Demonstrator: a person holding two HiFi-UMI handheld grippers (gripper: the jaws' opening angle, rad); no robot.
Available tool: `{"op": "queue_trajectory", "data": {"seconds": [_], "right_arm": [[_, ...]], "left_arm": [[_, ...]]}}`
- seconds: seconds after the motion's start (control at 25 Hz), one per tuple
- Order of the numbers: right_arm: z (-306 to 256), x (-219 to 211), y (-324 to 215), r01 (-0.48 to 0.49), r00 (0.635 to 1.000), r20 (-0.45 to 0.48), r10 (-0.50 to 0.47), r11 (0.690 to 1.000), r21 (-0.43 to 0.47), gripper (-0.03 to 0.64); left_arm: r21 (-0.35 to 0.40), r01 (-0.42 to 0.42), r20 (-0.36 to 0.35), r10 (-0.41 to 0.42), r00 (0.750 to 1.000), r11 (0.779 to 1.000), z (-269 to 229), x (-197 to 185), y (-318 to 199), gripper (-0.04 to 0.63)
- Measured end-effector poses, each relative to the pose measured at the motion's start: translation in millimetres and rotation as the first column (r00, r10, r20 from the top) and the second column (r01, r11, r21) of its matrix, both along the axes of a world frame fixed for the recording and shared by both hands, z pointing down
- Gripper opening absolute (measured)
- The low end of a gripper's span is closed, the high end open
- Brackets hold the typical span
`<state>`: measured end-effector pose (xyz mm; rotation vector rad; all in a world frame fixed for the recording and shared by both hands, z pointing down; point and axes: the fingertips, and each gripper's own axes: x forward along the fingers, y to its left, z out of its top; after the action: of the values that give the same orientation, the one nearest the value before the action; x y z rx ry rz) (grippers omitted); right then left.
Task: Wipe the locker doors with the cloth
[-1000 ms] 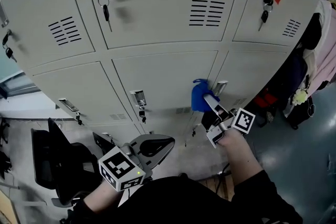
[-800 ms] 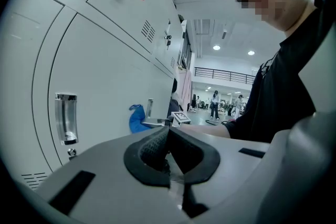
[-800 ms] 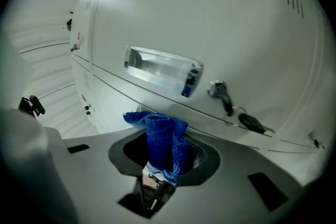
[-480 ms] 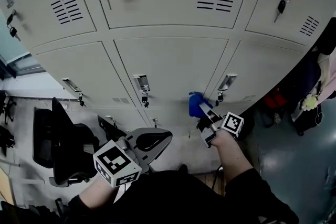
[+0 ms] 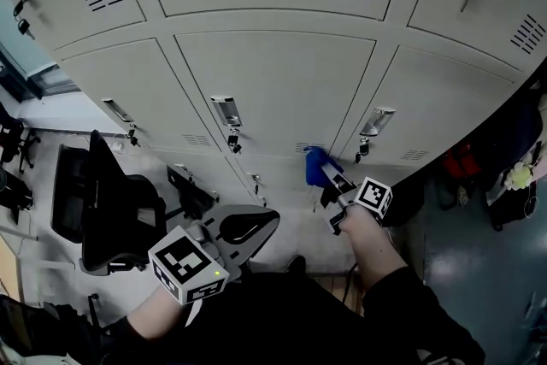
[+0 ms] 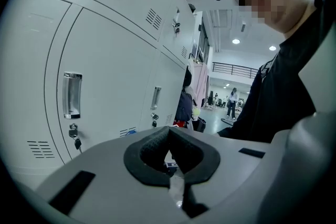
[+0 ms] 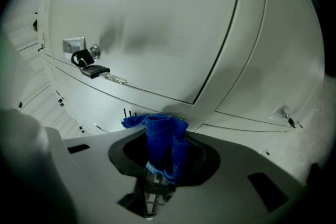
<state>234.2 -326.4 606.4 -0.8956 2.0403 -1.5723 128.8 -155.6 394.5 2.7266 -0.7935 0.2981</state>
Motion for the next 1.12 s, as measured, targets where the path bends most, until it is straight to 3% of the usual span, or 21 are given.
{"op": "queue_trajectory", "data": {"seconds": [0.2,0.4,0.64,1.0,1.12], "right_arm": [[-9,-4,11,0.006,1.000,-0.005,-0.006,1.000,0.026,0.103],[-53,-23,41,0.018,0.999,-0.033,-0.014,0.990,0.138,0.103],[-94,-80,103,0.022,0.998,-0.065,-0.011,0.984,0.179,0.103],[-135,-179,180,0.008,0.999,-0.043,0.003,0.967,0.254,0.103],[-142,-195,196,0.005,0.992,-0.119,0.032,0.955,0.297,0.103]], "left_arm": [[0.000,-0.009,-0.001,0.009,1.000,1.000,1,-2,11,0.008],[0.019,-0.046,-0.034,0.047,0.998,0.999,-4,-23,23,0.008],[0.016,-0.104,-0.088,0.105,0.991,0.994,-8,-75,55,0.008],[0.036,-0.145,-0.139,0.149,0.979,0.989,-5,-151,89,0.008],[0.030,-0.154,-0.144,0.157,0.977,0.988,2,-164,93,0.008]]}}
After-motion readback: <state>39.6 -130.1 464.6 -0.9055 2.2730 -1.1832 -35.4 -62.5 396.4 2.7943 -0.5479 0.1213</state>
